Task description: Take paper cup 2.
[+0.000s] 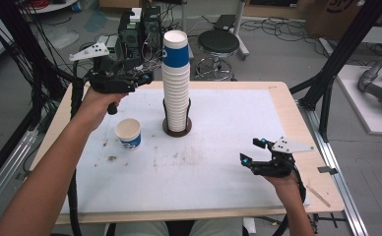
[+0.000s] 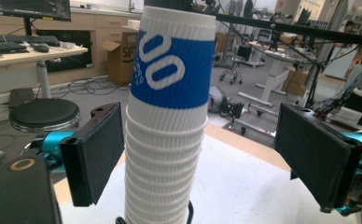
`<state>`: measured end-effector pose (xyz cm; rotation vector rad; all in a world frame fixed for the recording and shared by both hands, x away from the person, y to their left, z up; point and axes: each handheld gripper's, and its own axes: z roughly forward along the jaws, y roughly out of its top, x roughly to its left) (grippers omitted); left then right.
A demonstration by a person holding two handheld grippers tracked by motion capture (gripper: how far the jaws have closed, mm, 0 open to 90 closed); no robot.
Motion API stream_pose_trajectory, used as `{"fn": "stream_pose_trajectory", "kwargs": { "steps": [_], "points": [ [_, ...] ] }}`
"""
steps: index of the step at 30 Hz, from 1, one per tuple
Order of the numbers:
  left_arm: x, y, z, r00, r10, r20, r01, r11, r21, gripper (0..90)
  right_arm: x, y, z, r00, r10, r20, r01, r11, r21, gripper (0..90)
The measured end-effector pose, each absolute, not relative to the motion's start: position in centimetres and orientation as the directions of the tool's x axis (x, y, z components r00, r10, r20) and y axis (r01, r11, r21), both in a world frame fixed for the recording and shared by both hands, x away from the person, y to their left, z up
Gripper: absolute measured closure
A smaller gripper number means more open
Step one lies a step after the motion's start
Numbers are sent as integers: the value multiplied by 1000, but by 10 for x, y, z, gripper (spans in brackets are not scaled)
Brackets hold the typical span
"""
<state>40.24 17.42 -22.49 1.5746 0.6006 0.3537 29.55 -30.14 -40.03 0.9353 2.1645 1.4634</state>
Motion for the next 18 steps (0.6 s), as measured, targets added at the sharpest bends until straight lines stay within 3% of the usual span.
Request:
{"fn": "stream_pose_trajectory", "kwargs": {
  "steps": [18],
  "points": [
    [436,143,-190,807,580,-112,164,-38,986,160,296,-303,-400,-716,694,72,317,231,920,207]
  ]
}}
